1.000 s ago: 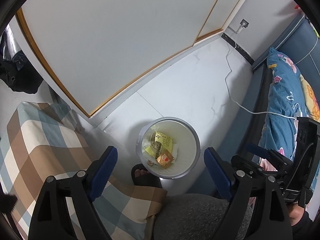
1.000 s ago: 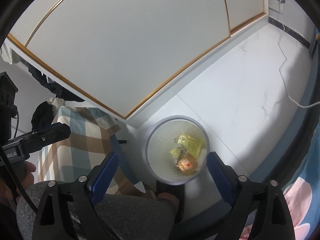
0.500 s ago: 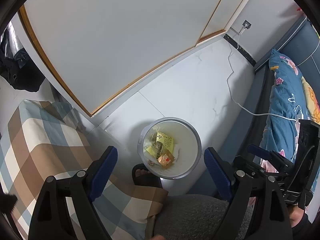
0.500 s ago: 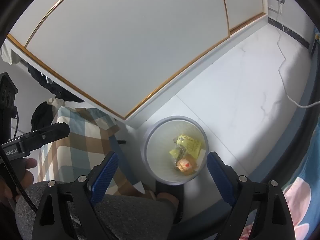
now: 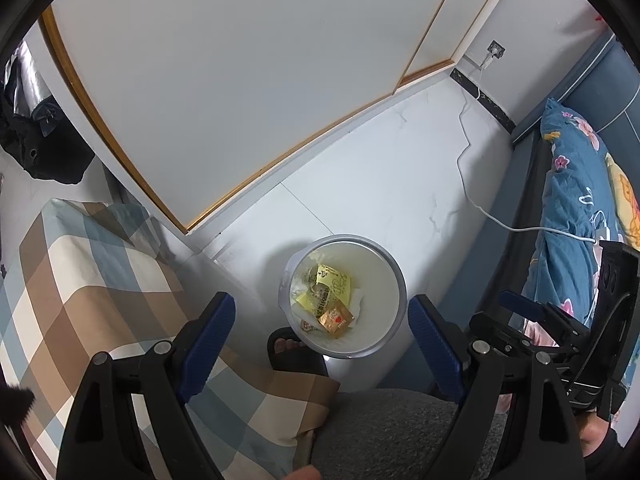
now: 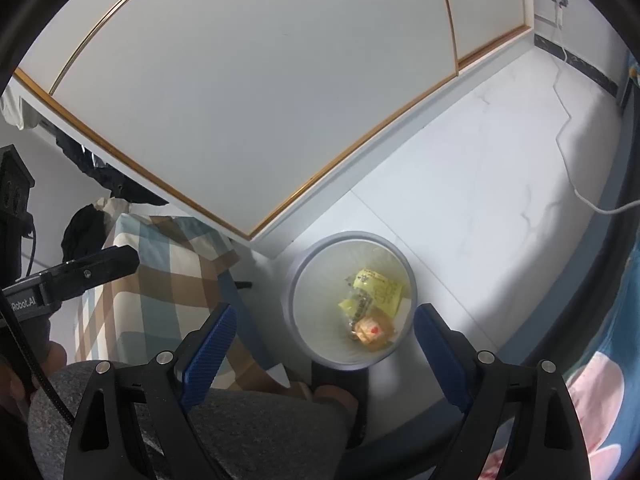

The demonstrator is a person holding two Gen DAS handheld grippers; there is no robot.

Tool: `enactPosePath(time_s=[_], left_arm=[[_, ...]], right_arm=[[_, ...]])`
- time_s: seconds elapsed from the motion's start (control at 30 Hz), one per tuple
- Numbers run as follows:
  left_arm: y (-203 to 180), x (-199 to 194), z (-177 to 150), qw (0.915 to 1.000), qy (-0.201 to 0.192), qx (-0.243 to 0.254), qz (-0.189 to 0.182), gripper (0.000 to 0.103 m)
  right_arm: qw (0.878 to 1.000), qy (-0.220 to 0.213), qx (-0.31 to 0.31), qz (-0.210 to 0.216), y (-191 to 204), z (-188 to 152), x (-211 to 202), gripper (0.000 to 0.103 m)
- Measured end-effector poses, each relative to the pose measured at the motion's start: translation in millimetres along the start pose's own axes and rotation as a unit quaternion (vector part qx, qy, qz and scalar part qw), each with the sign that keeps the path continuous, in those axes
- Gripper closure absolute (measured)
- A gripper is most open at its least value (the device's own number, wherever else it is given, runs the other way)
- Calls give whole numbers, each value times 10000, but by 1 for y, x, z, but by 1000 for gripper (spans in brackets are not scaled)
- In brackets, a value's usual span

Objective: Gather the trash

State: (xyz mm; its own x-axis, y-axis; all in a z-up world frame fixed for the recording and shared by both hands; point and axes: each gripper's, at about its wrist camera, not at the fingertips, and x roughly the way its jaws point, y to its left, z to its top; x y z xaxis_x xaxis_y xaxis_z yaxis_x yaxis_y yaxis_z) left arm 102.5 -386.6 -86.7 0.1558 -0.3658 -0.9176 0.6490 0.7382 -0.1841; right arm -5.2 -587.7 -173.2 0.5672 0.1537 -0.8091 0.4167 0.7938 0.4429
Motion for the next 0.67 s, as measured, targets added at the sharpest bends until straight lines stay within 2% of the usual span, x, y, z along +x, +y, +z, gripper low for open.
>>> enactPosePath(time_s=[0.43,0.67], left_arm=[[0,-1,0,10000,-18,-41,17,17],[1,-7,-1,9997,-220,-51,53,17]], right_arm=[[10000,-22,24,-27,0,0,-1,13],[10000,-24,8,-43,-1,1,-1,13]])
